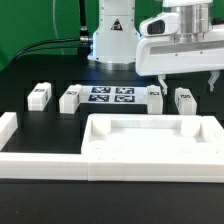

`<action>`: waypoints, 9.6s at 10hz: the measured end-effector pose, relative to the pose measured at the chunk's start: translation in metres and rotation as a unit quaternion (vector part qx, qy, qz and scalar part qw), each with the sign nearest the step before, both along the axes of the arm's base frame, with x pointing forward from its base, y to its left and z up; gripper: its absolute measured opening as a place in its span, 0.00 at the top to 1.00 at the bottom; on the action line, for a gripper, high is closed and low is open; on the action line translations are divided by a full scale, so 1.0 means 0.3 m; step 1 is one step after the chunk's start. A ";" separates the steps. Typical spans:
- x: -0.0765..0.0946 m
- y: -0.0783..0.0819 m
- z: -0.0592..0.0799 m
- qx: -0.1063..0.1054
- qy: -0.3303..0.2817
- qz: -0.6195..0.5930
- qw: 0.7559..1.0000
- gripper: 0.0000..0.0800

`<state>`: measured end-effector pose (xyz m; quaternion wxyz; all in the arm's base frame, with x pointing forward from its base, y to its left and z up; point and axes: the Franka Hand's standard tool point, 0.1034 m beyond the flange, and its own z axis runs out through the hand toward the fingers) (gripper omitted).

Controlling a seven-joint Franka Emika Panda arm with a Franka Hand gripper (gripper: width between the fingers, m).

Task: Assemble desk

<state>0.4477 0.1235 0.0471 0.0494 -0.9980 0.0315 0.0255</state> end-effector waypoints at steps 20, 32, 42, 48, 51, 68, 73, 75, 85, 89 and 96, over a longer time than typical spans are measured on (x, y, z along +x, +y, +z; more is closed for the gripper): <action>-0.062 0.058 -0.122 0.008 0.478 0.043 0.877 0.19; 0.000 0.035 0.047 0.023 0.471 0.071 0.879 0.64; 0.194 0.014 0.139 0.037 0.299 0.069 0.951 0.64; 0.286 0.000 0.239 0.023 0.112 0.035 0.993 0.64; 0.358 0.014 0.308 0.020 0.002 0.019 1.000 0.64; 0.641 -0.045 0.319 -0.016 -0.248 0.155 0.956 0.64; 0.639 -0.046 0.268 -0.016 -0.240 0.169 0.956 0.64; 0.635 -0.046 0.253 -0.016 -0.237 0.169 0.957 0.64; 0.629 -0.041 0.196 -0.014 -0.239 0.164 0.957 0.64; 0.620 -0.047 0.195 -0.016 -0.265 0.153 0.952 0.64; 0.633 -0.063 0.296 -0.018 -0.258 0.154 0.954 0.19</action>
Offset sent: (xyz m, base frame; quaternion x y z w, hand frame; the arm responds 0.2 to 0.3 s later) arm 0.0107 0.0149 -0.0035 0.0109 -0.2081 0.0411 0.9772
